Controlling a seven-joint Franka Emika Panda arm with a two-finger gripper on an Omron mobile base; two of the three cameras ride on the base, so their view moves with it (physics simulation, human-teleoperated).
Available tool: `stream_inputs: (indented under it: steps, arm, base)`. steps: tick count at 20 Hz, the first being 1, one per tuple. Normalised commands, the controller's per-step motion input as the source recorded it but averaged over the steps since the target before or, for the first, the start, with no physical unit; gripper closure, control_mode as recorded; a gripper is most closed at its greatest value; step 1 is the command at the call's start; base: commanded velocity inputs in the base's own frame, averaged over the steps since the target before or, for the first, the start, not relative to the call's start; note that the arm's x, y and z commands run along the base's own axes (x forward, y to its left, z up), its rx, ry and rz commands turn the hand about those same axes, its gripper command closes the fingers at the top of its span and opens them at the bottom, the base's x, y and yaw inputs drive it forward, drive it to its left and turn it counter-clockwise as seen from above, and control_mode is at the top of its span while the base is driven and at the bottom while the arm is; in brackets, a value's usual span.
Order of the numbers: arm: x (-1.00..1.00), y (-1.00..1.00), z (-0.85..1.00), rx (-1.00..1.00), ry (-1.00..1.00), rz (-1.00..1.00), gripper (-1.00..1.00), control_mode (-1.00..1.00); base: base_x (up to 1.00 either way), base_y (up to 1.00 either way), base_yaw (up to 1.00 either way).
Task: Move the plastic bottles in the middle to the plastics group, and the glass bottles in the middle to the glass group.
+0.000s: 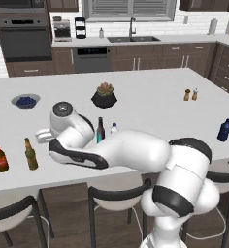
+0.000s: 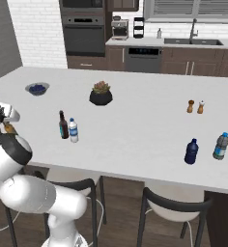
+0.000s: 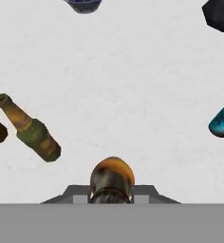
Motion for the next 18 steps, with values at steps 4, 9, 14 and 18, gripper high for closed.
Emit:
stream_inputs:
  steps: [4,9,14,18]
  arm:
    - [0.25,0.04,-0.15,0.05,0.06,-0.01,1.00,-1.00]
    - [0.15,0.00,-0.27,0.18,0.21,0.00,1.00,-1.00]
    - [0.10,0.00,-0.26,0.20,0.05,0.00,1.00,-1.00]
    - [0.09,0.00,-0.14,0.06,-0.01,0.00,1.00,-1.00]
  base:
    - [0.00,0.00,0.00]
    - [0.00,0.00,0.00]
    - [0.00,0.00,0.00]
    - [0.00,0.00,0.00]
